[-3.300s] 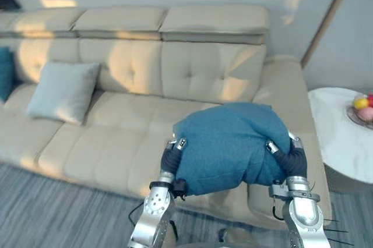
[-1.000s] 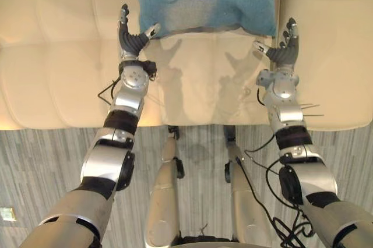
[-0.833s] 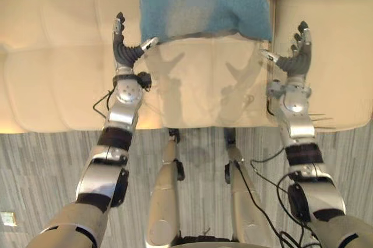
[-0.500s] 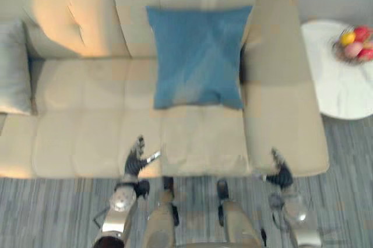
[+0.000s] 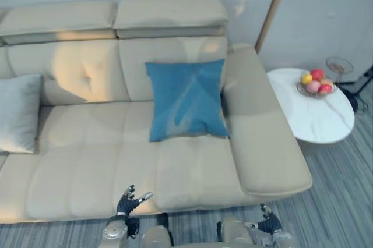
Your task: Pick up cushions and gather them together orderly.
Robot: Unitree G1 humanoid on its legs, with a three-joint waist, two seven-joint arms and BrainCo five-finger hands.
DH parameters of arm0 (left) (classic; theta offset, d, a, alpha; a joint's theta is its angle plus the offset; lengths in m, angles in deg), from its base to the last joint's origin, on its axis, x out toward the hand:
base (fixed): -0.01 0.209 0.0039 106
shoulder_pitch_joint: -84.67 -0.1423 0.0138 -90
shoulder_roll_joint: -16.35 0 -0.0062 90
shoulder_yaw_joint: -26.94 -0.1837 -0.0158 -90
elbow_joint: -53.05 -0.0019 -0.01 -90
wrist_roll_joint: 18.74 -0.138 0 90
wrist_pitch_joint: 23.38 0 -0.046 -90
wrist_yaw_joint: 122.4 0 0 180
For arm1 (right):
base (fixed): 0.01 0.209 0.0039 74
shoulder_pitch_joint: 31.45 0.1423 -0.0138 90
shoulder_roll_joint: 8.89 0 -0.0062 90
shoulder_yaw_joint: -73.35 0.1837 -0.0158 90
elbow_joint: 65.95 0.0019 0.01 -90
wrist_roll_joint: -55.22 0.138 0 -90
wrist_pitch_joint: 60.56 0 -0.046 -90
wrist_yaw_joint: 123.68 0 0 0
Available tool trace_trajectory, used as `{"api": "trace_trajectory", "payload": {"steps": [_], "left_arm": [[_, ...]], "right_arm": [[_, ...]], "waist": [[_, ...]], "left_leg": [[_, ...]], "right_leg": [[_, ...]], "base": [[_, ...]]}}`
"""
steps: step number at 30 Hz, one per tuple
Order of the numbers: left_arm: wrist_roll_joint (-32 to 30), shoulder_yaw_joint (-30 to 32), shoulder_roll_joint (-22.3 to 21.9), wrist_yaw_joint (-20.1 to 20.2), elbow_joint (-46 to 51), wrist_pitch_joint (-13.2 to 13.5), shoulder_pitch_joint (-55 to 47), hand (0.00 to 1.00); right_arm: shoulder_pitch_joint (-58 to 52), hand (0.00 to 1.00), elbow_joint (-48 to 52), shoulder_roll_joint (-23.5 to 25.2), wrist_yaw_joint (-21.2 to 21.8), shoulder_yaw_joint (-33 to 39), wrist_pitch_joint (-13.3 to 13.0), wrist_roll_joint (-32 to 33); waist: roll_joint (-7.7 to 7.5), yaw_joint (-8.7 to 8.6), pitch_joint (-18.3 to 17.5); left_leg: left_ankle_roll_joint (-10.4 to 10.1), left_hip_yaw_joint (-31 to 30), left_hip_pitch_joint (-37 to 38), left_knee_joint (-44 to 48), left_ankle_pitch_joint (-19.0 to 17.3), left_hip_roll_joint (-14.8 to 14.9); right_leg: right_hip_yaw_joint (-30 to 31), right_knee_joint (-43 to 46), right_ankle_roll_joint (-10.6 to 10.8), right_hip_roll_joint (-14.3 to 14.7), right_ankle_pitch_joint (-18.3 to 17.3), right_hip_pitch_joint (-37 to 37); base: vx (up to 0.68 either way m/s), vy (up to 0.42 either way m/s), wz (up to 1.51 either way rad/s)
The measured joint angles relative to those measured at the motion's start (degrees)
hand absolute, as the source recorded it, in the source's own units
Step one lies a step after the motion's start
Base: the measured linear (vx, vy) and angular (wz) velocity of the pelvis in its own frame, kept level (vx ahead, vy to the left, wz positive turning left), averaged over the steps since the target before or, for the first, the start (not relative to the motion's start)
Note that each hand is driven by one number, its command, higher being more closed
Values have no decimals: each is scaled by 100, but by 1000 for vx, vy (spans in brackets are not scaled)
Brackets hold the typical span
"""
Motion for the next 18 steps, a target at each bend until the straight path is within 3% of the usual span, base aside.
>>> {"api": "trace_trajectory", "payload": {"steps": [1,2,3,4,5,6,7,8,9,11,15,16,18], "left_arm": [[2,53,-192,-16,1,-4,26,0],[7,9,-317,-44,-10,-2,13,0],[10,-68,-341,-56,-43,-15,39,0],[16,-124,-416,-67,-96,-43,118,0],[30,-243,-509,-62,-108,-44,108,0],[31,-271,-521,-58,-118,-45,96,0],[35,-262,-522,-58,-117,-43,87,0],[34,-259,-517,-58,-117,-46,86,0],[31,-261,-516,-56,-115,-45,87,0],[28,-261,-454,-58,-107,-42,189,0],[28,-264,-386,-36,-107,-39,319,0],[19,-267,-353,-41,-112,-39,333,0],[14,-285,-217,-61,-123,-39,377,0]], "right_arm": [[68,0,10,-27,-26,41,6,-1],[193,0,154,-73,-93,50,-20,79],[296,0,175,-60,-100,54,-39,215],[357,0,172,-81,-101,90,-39,251],[338,0,134,-52,-139,167,10,357],[329,0,130,-30,-151,173,20,403],[293,0,113,-2,-186,192,20,445],[293,0,112,55,-231,213,20,450],[293,0,112,42,-251,225,24,451],[295,0,112,27,-253,279,30,452],[343,0,97,89,-249,397,67,444],[371,0,27,91,-250,441,72,444],[408,0,-105,119,-231,444,85,443]], "waist": [[157,168,-76],[211,393,-72],[166,392,-18],[302,365,40],[473,360,106],[479,313,129],[345,246,187],[319,252,203],[338,238,196],[356,231,194],[414,214,172],[434,213,138],[260,158,49]], "left_leg": [[-49,28,-154,4,38,169],[-186,136,-422,63,186,379],[-229,105,-644,159,258,397],[-259,-8,-746,169,333,490],[-311,-28,-759,-101,339,705],[-355,36,-709,-221,134,753],[-258,256,-712,-42,116,765],[-212,420,-703,375,86,740],[-105,502,-651,859,-5,713],[-9,622,-554,1263,-637,681],[-10,605,-336,1927,-1549,672],[-130,622,-163,1467,-1660,565],[-49,730,-21,880,-1382,271]], "right_leg": [[-143,-502,-20,93,-164,86],[-334,-1009,-194,183,-576,170],[-407,-1113,-404,188,-799,52],[-538,-1058,-442,306,-732,-21],[-775,-1129,-625,482,-610,-36],[-845,-1253,-716,459,-541,-26],[-906,-1387,-865,396,-474,-24],[-942,-1473,-950,340,-413,-44],[-1028,-1617,-934,281,-284,-46],[-1073,-1840,-909,268,-9,-74],[-1022,-2183,-622,227,424,-135],[-986,-2285,-512,223,491,-130],[-987,-2701,-390,66,709,-63]], "base": [[-246,-240,-38],[-235,-243,-42],[-276,-275,-19],[-352,-232,29],[-356,-186,47],[-397,-160,51],[-263,-93,33],[-270,-95,17],[-182,-62,4],[-122,15,3],[-84,122,-9],[-80,197,-3],[-46,82,6]]}}
